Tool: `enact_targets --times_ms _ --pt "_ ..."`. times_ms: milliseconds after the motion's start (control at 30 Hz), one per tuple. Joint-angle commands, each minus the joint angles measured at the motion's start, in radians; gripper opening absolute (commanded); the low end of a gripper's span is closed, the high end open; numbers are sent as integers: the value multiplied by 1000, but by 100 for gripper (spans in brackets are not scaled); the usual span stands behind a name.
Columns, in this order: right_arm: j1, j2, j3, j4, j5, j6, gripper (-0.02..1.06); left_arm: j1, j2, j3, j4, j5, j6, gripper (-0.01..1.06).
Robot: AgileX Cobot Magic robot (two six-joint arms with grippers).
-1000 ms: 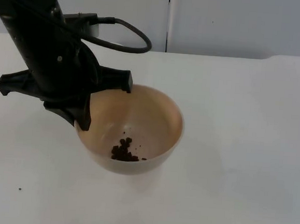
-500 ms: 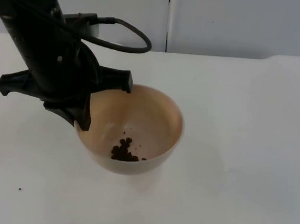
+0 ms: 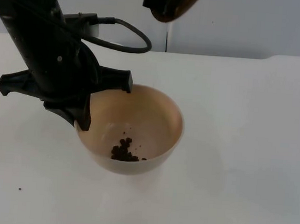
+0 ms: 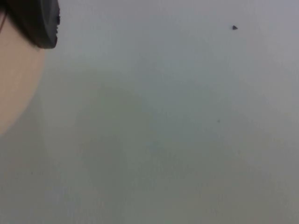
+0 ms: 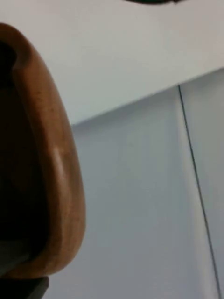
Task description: Pick up the bowl with the left hand and pour the coffee beans from the cup into the bowl with the right hand.
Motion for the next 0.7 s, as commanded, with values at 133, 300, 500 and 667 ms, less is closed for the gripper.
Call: enact_targets --times_ms 133,300,500,667 --pt "-64 -63 -2 151 5 30 0 -2 -5 -5 -13 1 -8 0" --pt "-115 -91 -4 307 -7 30 0 -2 -5 -5 -13 -4 -8 0" --pt "-169 -93 -4 440 -21 30 0 -2 -5 -5 -13 -4 -8 0" --pt "-223 -93 -4 551 -32 27 0 -2 -5 -5 -13 -4 -8 0"
